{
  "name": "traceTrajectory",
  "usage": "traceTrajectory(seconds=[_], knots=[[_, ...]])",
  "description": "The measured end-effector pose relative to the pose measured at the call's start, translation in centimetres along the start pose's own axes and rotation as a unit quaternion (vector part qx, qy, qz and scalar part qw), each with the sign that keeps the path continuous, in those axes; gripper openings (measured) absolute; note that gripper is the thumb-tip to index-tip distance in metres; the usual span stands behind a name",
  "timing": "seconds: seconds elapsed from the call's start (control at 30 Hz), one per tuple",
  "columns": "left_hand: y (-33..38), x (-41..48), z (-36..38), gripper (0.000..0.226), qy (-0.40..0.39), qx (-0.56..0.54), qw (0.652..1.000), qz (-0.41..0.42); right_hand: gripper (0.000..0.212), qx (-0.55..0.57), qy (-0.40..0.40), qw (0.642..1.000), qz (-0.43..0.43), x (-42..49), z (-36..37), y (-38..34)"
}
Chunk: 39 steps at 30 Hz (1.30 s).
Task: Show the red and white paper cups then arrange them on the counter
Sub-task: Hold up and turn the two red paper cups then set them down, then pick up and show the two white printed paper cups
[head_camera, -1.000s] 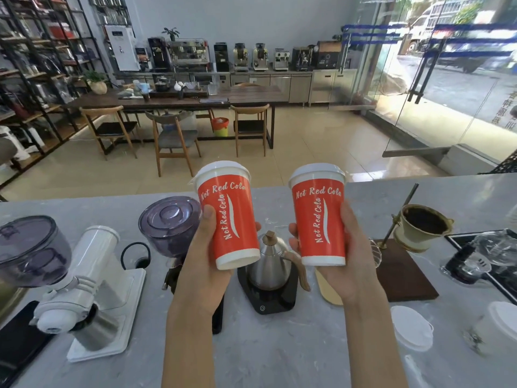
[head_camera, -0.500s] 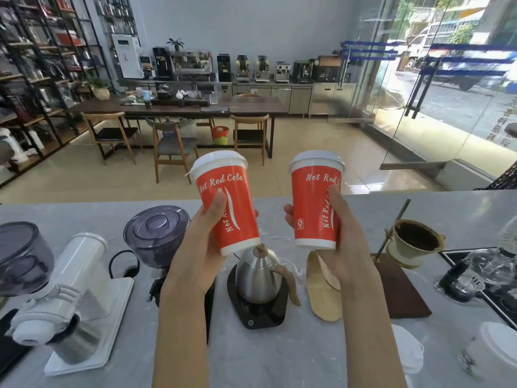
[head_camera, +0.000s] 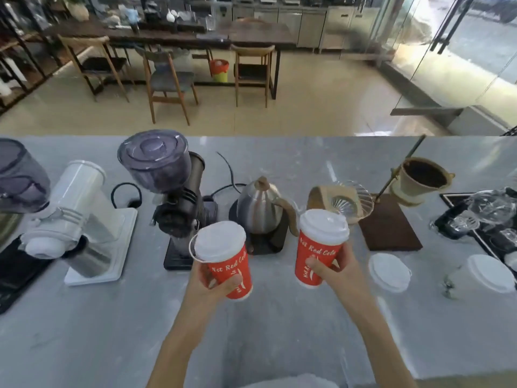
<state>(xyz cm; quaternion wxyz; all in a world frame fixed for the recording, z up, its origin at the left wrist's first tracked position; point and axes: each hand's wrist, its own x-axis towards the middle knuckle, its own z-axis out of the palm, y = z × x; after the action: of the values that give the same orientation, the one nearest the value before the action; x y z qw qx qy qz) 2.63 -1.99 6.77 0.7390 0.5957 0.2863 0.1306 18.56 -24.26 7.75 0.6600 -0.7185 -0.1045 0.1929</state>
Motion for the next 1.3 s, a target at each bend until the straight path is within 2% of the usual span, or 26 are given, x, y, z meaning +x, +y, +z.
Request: traceTrajectory(seconds=[0.1,0.23,0.43,0.57,0.9,1.07,1.3], knots=[[-4.5,-2.5,-2.5,0.09,0.023,0.033,0.998,-0.041,0.079,0.034,0.013,0.999,0.022,-3.4,1.1,5.0],[-7.2,-4.3,-4.4,0.083,0.066,0.053,0.995,-0.053,0.084,0.035,0.018,0.999,0.038,-5.6,2.4,8.6],[-7.4,-1.8,-5.3,0.071,0.072,0.088,0.993,0.008,0.078,0.0,0.047,0.999,-0.006,-3.1,5.0,10.2],[-7.8,0.2,-6.0,0.06,0.054,0.126,0.99,0.042,0.084,-0.019,0.035,0.999,-0.004,-1.6,5.8,11.8],[-9.8,1.4,-6.8,0.08,0.052,0.133,0.989,0.027,0.089,-0.042,-0.008,0.999,0.021,-0.5,6.4,14.8],[-11.4,1.6,-6.9,0.088,0.047,0.131,0.99,0.014,0.092,-0.075,0.023,0.997,0.016,-0.2,6.9,15.6],[-13.0,1.7,-6.7,0.068,0.064,0.162,0.984,0.025,0.087,-0.117,0.052,0.992,0.008,-0.3,7.7,16.7]])
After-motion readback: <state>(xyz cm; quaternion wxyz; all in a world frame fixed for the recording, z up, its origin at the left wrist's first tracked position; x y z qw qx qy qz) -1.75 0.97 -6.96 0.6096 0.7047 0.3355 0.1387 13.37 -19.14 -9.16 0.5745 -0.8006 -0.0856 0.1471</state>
